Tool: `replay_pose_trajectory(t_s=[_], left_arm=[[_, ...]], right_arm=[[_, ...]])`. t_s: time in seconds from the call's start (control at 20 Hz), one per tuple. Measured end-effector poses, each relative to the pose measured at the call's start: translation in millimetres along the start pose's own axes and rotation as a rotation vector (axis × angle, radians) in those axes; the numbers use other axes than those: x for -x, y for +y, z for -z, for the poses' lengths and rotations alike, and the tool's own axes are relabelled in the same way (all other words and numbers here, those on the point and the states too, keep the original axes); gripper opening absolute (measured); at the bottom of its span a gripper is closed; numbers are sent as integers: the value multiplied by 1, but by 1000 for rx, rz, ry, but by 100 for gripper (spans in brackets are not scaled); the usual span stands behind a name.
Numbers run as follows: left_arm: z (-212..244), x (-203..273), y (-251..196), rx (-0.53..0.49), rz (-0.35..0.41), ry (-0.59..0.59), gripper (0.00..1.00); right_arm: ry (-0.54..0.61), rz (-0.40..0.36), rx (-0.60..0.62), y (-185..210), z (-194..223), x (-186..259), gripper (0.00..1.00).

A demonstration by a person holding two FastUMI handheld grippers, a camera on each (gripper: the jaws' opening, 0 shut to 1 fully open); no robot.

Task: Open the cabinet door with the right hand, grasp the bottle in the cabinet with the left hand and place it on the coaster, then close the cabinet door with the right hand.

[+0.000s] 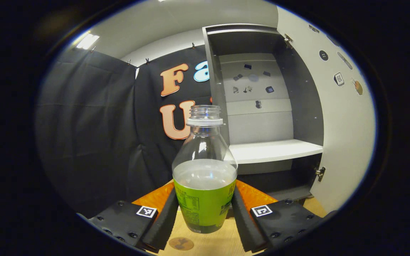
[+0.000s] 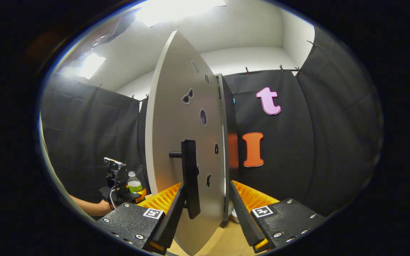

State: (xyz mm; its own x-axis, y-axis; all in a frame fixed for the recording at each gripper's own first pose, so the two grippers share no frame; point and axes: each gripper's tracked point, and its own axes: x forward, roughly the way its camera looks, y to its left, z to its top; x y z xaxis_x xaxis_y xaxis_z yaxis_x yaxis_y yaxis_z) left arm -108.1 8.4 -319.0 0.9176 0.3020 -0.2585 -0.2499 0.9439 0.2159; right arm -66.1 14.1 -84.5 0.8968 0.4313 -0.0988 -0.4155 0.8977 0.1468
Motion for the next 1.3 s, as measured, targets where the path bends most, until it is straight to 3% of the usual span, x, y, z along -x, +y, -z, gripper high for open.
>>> replay_pose_trajectory(t_s=[0.35,0.4,0.45,0.55,0.9,0.95,1.05,1.3], left_arm=[[63,-4,23,64,-29,30,81],[74,-4,30,59,-47,39,81],[82,-3,36,50,-65,41,82],[96,-4,43,33,-87,46,82],[163,-5,51,2,-80,118,82],[172,-4,52,3,-78,129,82],[188,-8,56,10,-76,154,83],[212,-17,64,34,-86,188,83]], right_arm=[[-12,94,-18,-3,-5,-4,76],[-13,108,-19,-4,-5,-5,81],[-16,122,-16,-3,-6,-6,76],[-19,151,-8,-4,-7,-7,76],[4,243,-46,-7,-2,-8,77],[9,255,-51,-8,-1,-8,81],[21,275,-52,-8,1,-7,78],[46,325,-40,-11,2,-4,81]])
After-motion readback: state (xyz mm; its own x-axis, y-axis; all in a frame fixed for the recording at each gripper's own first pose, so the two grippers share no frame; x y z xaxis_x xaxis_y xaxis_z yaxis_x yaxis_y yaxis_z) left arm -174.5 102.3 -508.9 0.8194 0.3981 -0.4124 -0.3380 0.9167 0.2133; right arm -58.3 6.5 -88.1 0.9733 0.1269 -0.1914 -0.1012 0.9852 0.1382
